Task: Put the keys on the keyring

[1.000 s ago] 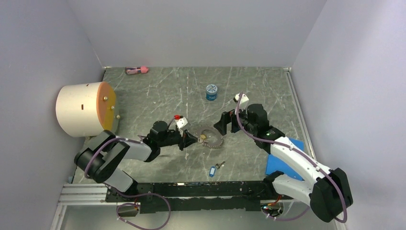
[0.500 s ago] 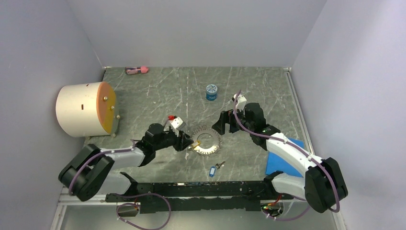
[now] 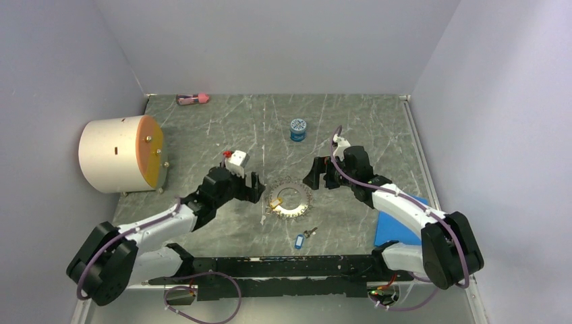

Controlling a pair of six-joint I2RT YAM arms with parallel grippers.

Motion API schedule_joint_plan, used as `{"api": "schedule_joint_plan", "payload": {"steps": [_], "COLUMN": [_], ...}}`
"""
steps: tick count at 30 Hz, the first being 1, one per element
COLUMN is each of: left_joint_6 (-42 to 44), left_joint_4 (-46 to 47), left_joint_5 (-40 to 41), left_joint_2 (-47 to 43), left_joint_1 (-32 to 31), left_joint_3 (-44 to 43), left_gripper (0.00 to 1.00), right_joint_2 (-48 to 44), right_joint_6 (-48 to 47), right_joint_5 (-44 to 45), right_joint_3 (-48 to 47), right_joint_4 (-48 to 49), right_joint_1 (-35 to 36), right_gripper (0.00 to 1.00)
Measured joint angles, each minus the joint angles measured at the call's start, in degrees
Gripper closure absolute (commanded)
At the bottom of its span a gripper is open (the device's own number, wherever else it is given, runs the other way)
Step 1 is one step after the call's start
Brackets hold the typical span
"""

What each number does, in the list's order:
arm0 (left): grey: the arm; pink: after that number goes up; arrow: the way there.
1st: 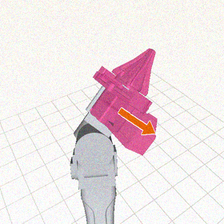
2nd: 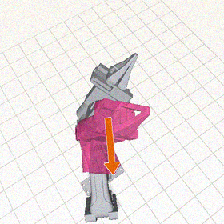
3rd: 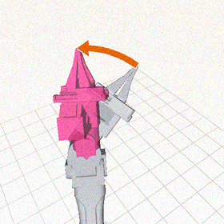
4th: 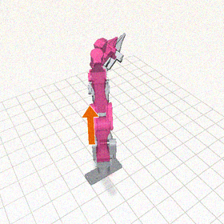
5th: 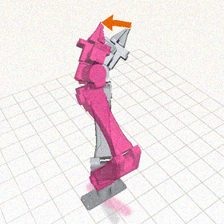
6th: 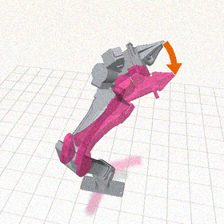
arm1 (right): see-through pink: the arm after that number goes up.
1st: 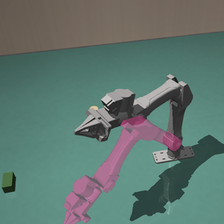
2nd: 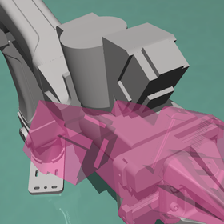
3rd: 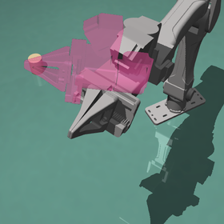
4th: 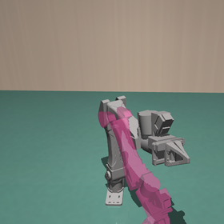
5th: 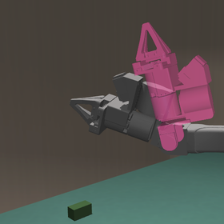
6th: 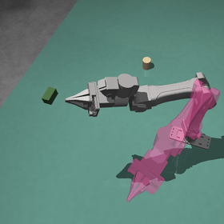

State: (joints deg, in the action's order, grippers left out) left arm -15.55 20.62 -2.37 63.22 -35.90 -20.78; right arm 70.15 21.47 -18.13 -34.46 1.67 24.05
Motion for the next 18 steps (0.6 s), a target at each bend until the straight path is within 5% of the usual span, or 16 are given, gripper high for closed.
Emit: {"api": "schedule_joint_plan", "payload": {"steps": [9, 18], "left_joint_6": [-13.1, -21.0], "left_joint_4": [-19.8, -25.5], "left_joint_5": [5.2, -5.1], "left_joint_2": [15.1, 19.7], "left_joint_1": [5.9, 17.0], "left_joint_3": [-18.4, -18.5], "left_gripper": [0.05, 0.05], "right_joint_2": [1.2, 5.6], "right_joint_6": [0.1, 0.6], "right_joint_5": [-0.9, -6.3], "right_joint_3": [0.0, -0.1], "right_joint_4": [-1.7, -2.6], "right_joint_1": [-0.4, -0.4], "right_gripper": [0.04, 0.14]}}
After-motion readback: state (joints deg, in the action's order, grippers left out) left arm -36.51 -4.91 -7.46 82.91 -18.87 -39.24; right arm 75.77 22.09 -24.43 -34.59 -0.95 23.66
